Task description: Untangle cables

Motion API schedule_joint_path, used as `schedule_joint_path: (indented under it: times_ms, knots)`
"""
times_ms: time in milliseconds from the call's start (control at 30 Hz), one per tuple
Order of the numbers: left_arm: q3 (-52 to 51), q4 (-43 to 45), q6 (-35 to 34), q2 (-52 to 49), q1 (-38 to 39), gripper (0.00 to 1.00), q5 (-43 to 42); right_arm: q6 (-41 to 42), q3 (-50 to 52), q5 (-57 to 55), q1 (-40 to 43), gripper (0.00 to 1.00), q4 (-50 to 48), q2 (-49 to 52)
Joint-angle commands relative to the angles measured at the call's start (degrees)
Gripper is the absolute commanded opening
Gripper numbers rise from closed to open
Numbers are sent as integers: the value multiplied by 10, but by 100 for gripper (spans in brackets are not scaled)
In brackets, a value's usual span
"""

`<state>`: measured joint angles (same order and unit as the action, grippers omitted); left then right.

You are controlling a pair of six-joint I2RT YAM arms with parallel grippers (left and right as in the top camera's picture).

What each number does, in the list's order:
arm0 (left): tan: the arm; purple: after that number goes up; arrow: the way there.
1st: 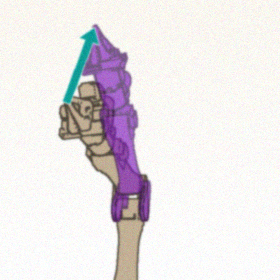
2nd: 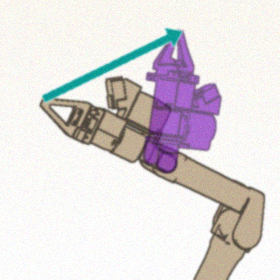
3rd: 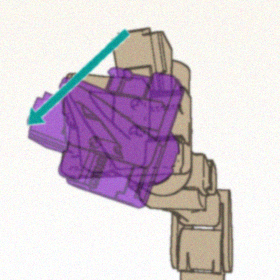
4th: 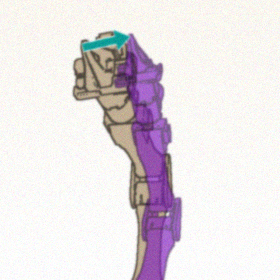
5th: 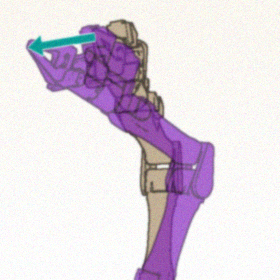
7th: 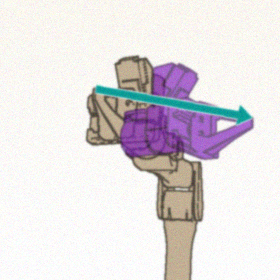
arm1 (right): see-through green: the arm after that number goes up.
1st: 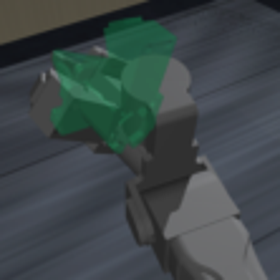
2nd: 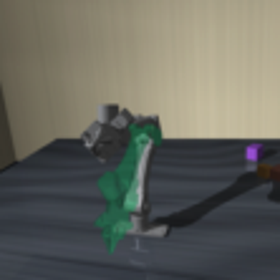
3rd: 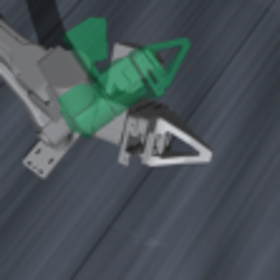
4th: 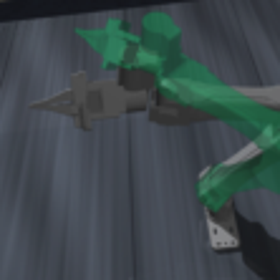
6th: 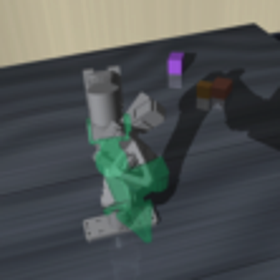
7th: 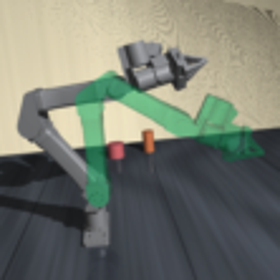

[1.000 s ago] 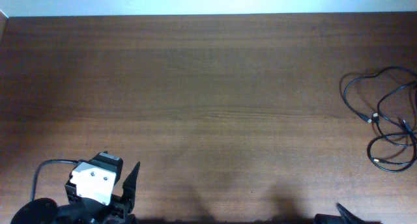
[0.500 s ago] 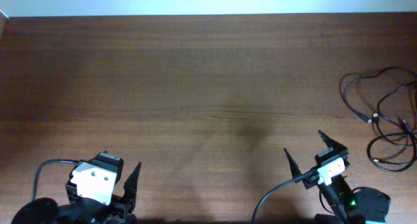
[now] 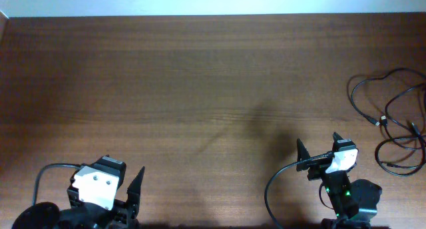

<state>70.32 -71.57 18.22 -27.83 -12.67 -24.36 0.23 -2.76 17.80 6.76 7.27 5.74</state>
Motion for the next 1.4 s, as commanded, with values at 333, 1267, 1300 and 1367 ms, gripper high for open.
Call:
schedule_joint_path:
  times_ms: [333,1267,1300,1367]
  knots:
    - [2,0,-5,0,0,71,2,7,6,-5,-45,99,0,-55]
    - [-594,740,-16,232,125,99,-28,7,6,-5,-45,99,0,-55]
    - [-615,743,-17,248,125,99,-16,7,6,-5,-45,99,0,-55]
    - [-660,785,-21,276,125,99,13,7,6,-5,-45,99,0,-55]
